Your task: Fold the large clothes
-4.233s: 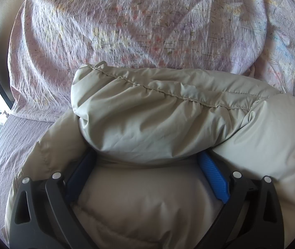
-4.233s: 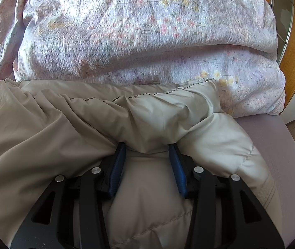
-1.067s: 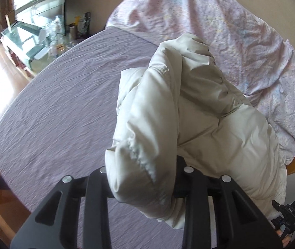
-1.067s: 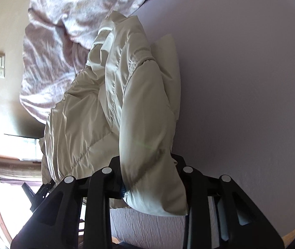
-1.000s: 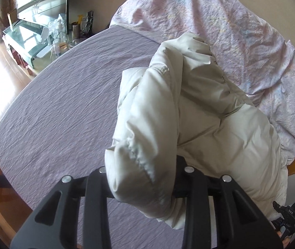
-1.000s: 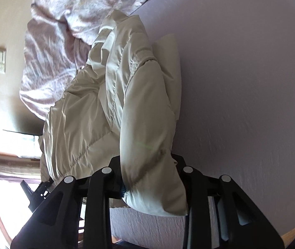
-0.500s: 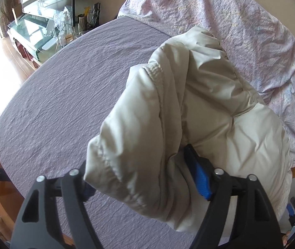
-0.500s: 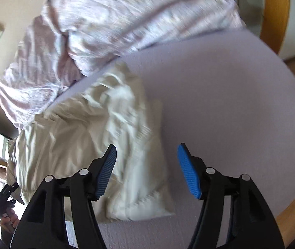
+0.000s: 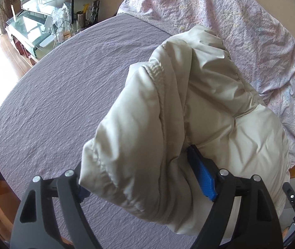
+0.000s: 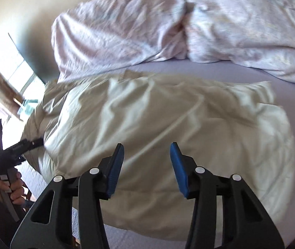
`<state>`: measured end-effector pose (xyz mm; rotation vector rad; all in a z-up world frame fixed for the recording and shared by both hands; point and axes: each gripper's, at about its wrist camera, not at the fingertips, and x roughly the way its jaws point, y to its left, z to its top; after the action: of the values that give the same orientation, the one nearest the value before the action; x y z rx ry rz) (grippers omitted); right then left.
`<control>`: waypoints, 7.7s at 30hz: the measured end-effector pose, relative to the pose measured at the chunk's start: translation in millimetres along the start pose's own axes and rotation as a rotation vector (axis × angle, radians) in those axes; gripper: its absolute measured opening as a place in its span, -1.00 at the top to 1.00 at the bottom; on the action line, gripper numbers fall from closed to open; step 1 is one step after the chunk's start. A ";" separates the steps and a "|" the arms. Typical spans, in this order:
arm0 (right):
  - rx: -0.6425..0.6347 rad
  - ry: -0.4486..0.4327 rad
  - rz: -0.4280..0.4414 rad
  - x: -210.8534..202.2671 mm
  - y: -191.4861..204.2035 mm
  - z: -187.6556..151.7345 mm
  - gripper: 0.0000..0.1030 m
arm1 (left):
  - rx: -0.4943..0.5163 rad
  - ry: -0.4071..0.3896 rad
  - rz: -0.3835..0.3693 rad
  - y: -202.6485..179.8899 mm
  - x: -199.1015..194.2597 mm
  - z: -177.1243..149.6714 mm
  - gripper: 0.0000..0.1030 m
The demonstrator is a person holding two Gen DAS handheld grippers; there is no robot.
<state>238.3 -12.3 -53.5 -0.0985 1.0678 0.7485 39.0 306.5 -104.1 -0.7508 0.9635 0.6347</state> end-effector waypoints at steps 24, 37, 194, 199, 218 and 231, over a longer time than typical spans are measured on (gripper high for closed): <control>-0.051 0.057 -0.115 69.5 13.3 -23.2 -0.03 | -0.008 0.015 -0.033 -1.0 12.4 11.3 -0.80; -0.042 0.054 -0.107 68.8 12.3 -23.1 -0.03 | -0.116 0.023 -0.085 5.0 24.2 6.2 -0.81; 0.245 -0.038 -0.139 -25.1 -228.0 -24.3 0.23 | 0.713 -0.212 -0.041 -391.0 22.6 -135.9 -0.74; 0.248 -0.046 -0.143 -22.7 -227.0 -25.1 0.23 | 0.709 -0.218 -0.053 -385.8 31.4 -135.9 -0.80; 0.229 -0.078 -0.177 -17.3 -222.0 -25.1 0.22 | 0.666 -0.245 -0.098 -374.8 48.9 -132.9 -0.96; 0.207 -0.085 -0.219 -22.8 -217.7 -18.6 0.23 | 0.667 -0.273 -0.094 -373.1 53.5 -133.8 -0.97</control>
<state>348.4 -195.7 -103.6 -0.0065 1.0289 0.4389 281.2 -11.8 -98.0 -0.1098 0.8095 0.2881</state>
